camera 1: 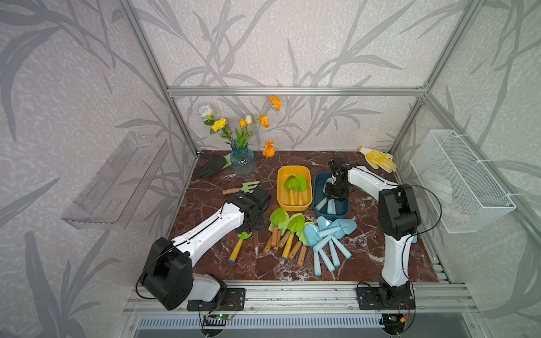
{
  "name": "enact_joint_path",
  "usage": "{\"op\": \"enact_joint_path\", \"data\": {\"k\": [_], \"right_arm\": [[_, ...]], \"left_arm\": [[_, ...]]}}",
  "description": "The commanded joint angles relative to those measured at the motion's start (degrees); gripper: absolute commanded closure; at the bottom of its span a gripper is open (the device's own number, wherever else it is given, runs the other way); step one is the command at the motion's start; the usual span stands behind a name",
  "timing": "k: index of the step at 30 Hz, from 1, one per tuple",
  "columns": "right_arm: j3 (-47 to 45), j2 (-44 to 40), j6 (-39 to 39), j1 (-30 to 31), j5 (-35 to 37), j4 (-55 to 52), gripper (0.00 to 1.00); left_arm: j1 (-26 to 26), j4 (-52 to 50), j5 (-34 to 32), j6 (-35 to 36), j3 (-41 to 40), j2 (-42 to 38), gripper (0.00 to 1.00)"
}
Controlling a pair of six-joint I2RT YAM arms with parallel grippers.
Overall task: Sort the small shovels by color and place them into the storage box
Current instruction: Place the shovel in the storage box, then pick up the shovel from the center of the board.
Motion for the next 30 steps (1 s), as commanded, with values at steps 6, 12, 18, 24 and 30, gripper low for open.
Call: {"op": "enact_joint_path", "data": {"k": [6,12,18,24,30], "right_arm": [[-1.96,-7.83,-2.12,0.26,8.10,-3.86,0.53],[-5.34,-13.50,-2.26,0.17,8.87,-3.57,0.52],[-8.85,-16.26,-1.04,0.17,6.84,-2.84,0.52],[-10.86,-17.41,-0.14,0.17,5.17,-2.03,0.53],[-12.23,-18.18,0.40,0.17,4.45,-1.64,0.53]], "left_arm": [[0.59,-5.13,-2.75,-3.33,-4.18,-6.33,0.31],[0.90,-6.60,-2.17,-4.92,-8.49,-8.19,0.31],[1.18,-6.21,0.18,-5.84,-12.41,-7.45,0.31],[1.27,-1.24,5.43,-6.90,-17.36,-3.95,0.31],[1.26,0.77,5.91,-6.20,-17.88,1.99,0.37]]}}
